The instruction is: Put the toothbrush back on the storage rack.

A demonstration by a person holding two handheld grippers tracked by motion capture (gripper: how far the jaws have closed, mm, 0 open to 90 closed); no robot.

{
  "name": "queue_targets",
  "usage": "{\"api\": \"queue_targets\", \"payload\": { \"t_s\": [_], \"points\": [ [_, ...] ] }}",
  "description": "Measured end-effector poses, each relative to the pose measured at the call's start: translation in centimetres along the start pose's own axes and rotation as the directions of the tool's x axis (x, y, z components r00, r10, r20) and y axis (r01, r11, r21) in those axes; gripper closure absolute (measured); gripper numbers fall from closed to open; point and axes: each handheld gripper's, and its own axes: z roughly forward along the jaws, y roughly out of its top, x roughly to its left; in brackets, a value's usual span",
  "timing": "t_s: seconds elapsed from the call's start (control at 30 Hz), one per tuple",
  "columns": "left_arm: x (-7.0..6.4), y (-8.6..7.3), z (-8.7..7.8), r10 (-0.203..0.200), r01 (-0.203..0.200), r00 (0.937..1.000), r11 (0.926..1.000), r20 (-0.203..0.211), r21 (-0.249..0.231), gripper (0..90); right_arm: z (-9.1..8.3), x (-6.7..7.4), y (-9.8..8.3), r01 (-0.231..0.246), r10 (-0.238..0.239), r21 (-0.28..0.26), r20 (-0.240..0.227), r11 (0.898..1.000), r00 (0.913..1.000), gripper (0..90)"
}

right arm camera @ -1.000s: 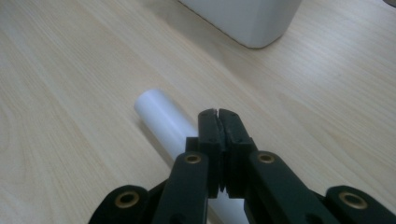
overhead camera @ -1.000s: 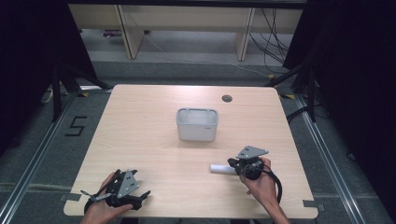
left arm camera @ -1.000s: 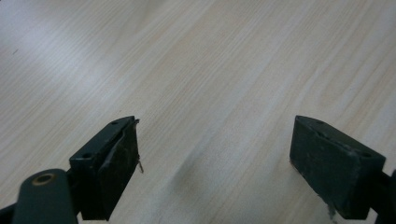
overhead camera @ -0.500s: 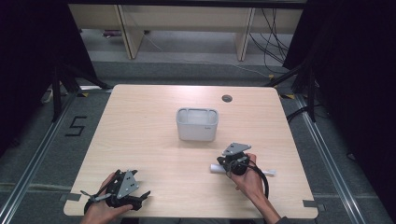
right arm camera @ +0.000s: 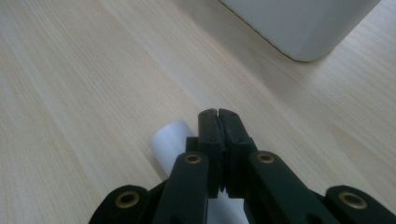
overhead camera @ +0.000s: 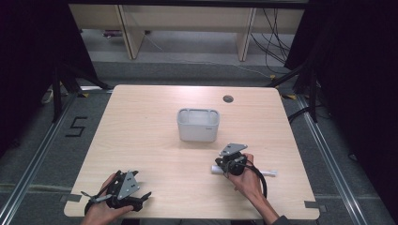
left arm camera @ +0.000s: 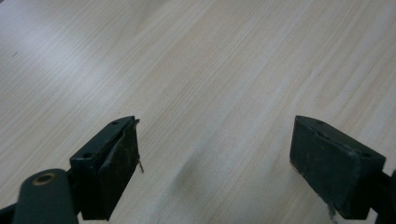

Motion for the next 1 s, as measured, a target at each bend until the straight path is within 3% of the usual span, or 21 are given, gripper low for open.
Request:
{"api": "queue_targets", "payload": {
  "t_s": [0.13, 0.17, 0.27, 0.3, 0.33, 0.37, 0.47, 0.5, 0.63, 0.8, 0.87, 0.93, 1.0],
  "points": [
    [0.0, 0.0, 0.0, -0.007, 0.007, 1.0000, 1.0000, 0.004, 0.004, 15.1, -0.2, 0.1, 0.0, 0.001, -0.001, 0.016, -0.020, 1.000, 0.9998, 88.4],
    [0.0, 0.0, -0.1, -0.007, 0.007, 1.0000, 1.0000, 0.003, 0.005, 15.1, 0.0, 0.0, 0.0, 0.036, -0.036, -0.006, -0.022, 0.999, 0.9991, 88.4],
    [-0.1, 0.0, -0.1, -0.008, 0.008, 1.0000, 1.0000, 0.004, 0.005, 15.1, -0.1, 0.0, 0.0, 0.042, -0.042, 0.011, -0.029, 0.999, 0.9987, 88.4],
    [-0.1, 0.0, 0.0, -0.022, 0.022, 0.9997, 0.9997, 0.008, 0.005, 15.2, -0.3, 0.3, -0.1, 0.007, -0.006, 0.027, -0.030, 1.000, 0.9995, 88.4],
    [-0.1, 0.0, 0.0, -0.022, 0.022, 0.9997, 0.9997, 0.008, 0.005, 15.2, -0.3, 0.3, -0.1, 0.007, -0.006, 0.027, -0.030, 1.000, 0.9995, 88.4],
    [-0.1, 0.0, 0.0, -0.019, 0.019, 0.9998, 0.9998, 0.007, 0.005, 15.2, 0.0, 0.2, -0.1, 0.045, -0.045, 0.004, -0.032, 0.999, 0.9985, 88.4],
    [-0.1, 0.0, -0.1, -0.018, 0.018, 0.9998, 0.9998, 0.007, 0.005, 15.1, -0.1, 0.3, -0.2, 0.043, -0.042, 0.021, -0.043, 0.999, 0.9982, 88.4],
    [0.0, 0.0, -0.1, -0.005, 0.005, 1.0000, 1.0000, 0.005, 0.005, 15.1, 0.0, 0.4, -0.2, 0.051, -0.051, 0.011, -0.027, 0.999, 0.9983, 88.4],
    [0.0, 0.0, 0.0, -0.005, 0.005, 1.0000, 1.0000, 0.004, 0.000, 15.2, -0.3, 0.9, -0.4, 0.061, -0.059, 0.030, -0.052, 0.998, 0.9969, 88.4],
    [-0.1, 0.0, -0.1, -0.007, 0.007, 1.0000, 1.0000, 0.006, 0.005, 15.2, -0.4, 1.2, -0.6, 0.050, -0.048, 0.039, -0.039, 0.998, 0.9981, 88.4],
    [-0.1, 0.0, 0.0, -0.021, 0.021, 0.9997, 0.9998, 0.008, 0.005, 15.1, -0.5, 1.2, -0.7, 0.067, -0.064, 0.037, -0.069, 0.997, 0.9956, 88.1],
    [0.0, 0.0, -0.1, 0.001, -0.001, 1.0000, 0.9999, 0.000, 0.011, 15.2, -0.9, 1.4, -0.9, 0.045, -0.041, 0.056, -0.060, 0.997, 0.9973, 88.0],
    [-0.1, 0.0, 0.0, -0.019, 0.019, 0.9998, 0.9998, 0.009, 0.007, 15.1, -1.1, 1.3, -1.0, 0.074, -0.070, 0.045, -0.077, 0.996, 0.9946, 88.0]
  ]
}}
